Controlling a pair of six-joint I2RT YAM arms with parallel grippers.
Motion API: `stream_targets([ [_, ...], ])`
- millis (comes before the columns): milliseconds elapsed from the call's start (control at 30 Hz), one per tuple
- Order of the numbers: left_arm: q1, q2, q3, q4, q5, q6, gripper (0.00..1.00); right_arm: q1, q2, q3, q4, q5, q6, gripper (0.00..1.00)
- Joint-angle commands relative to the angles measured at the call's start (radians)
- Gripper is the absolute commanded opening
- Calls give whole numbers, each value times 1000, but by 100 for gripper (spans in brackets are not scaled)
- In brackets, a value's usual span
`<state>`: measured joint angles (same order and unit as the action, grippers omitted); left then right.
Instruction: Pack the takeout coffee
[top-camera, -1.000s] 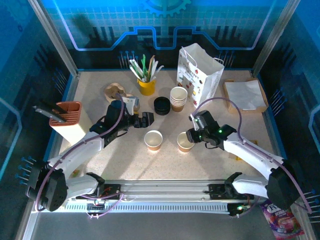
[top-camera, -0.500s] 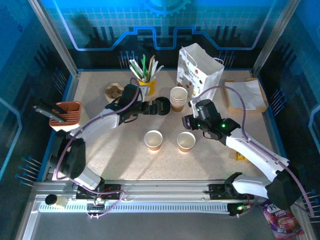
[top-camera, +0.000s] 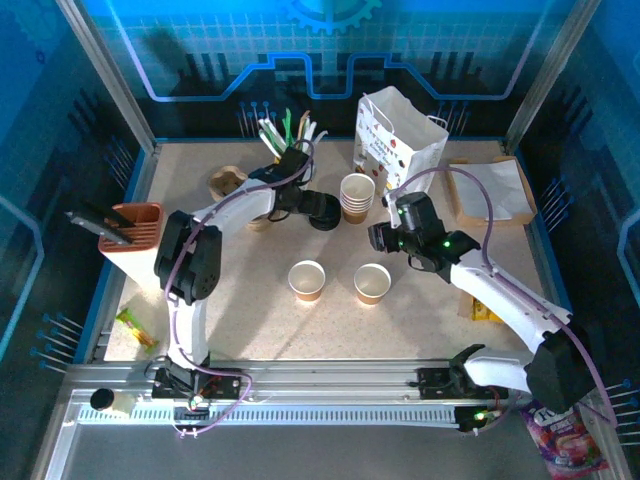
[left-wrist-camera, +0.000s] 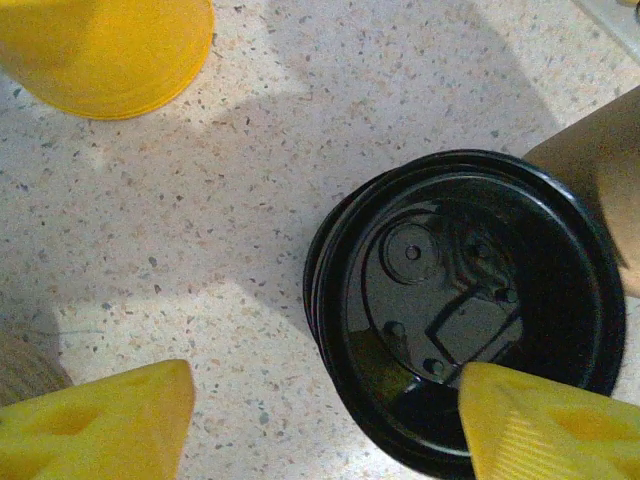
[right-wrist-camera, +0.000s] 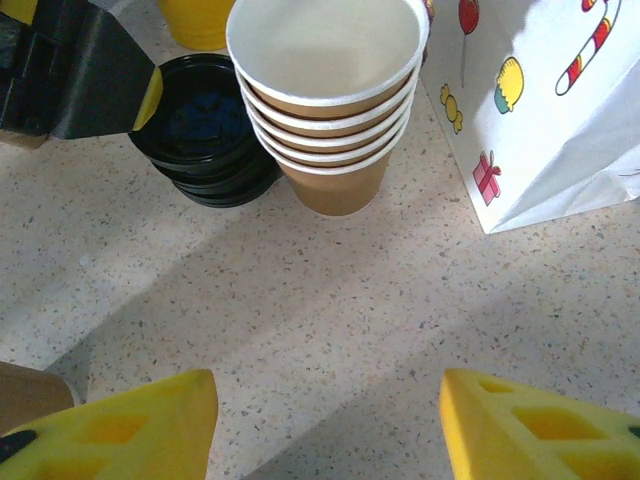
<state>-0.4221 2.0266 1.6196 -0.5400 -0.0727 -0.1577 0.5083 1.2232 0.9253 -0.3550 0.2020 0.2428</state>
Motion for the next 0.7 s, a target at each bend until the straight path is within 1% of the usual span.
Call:
stream_targets([
  [0,-6,49,74,-98,-26,47,66,-19,-27,-21,22,-12,0,62],
  [300,-12,92,128,-119,-30,67,44,-32,-21,-29,22,-38,15,62],
  [433,-17,99,135,-123,-28,72,40,-31,-15,-28,19,-48,19,62],
  [567,-17,102,137,-124,-27,73,31,-30,-16,-32,17,-55,24,62],
  [667,-20,101,137,-124,-26,71,28,-29,-16,-33,14,-53,24,62],
])
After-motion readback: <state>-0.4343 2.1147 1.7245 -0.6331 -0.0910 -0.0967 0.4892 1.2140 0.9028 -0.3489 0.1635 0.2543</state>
